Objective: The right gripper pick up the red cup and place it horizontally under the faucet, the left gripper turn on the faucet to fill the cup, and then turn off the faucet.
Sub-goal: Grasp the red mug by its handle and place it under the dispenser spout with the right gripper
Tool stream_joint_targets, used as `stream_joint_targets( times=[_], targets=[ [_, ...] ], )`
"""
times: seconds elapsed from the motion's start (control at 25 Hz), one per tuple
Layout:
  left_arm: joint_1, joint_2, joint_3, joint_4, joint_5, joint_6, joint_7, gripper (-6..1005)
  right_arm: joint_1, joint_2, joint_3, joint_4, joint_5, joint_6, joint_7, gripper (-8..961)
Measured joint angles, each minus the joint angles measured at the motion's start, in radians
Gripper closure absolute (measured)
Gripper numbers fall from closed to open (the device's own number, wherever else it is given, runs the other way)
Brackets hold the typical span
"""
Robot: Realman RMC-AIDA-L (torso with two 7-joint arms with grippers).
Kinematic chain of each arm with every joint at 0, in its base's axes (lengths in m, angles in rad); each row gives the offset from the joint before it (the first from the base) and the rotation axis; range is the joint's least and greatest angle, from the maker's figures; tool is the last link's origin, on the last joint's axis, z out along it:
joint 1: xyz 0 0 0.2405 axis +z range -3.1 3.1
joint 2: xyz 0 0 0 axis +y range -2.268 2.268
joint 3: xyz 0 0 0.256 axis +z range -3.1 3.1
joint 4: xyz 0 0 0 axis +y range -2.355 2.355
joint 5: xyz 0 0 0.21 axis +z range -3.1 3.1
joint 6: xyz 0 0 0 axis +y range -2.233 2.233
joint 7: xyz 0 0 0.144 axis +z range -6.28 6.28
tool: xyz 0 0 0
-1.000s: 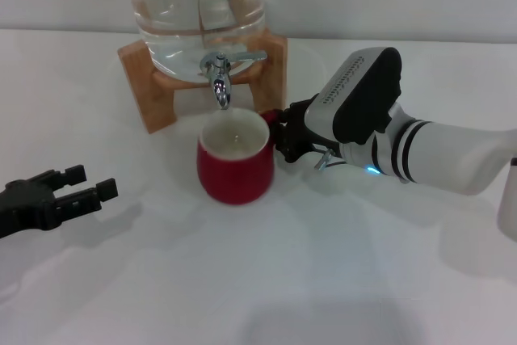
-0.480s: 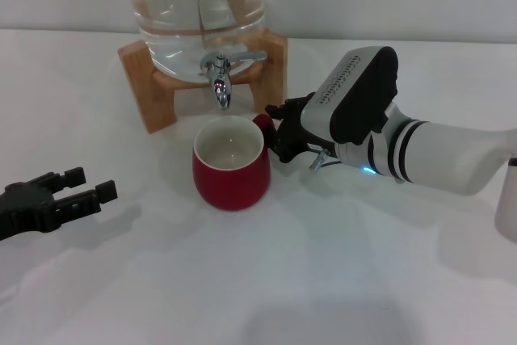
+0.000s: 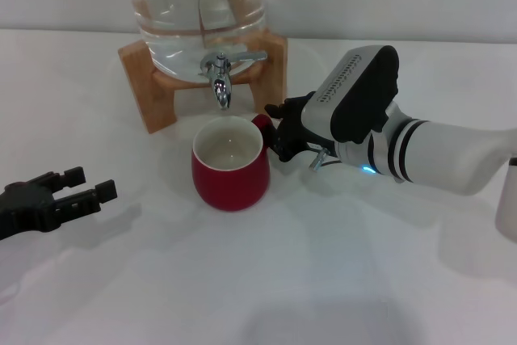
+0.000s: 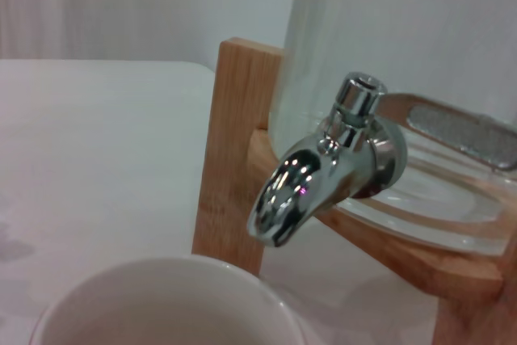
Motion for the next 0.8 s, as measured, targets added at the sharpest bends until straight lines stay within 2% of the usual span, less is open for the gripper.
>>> stream_joint_targets(
  times=[0.8],
  targets=[
    [0.001,0.0,-0.001,0.0,0.0,0.007,0.0,116,-0.03,-0.002,0.003,0.012,-0.009,0.021,0.006,685]
  ],
)
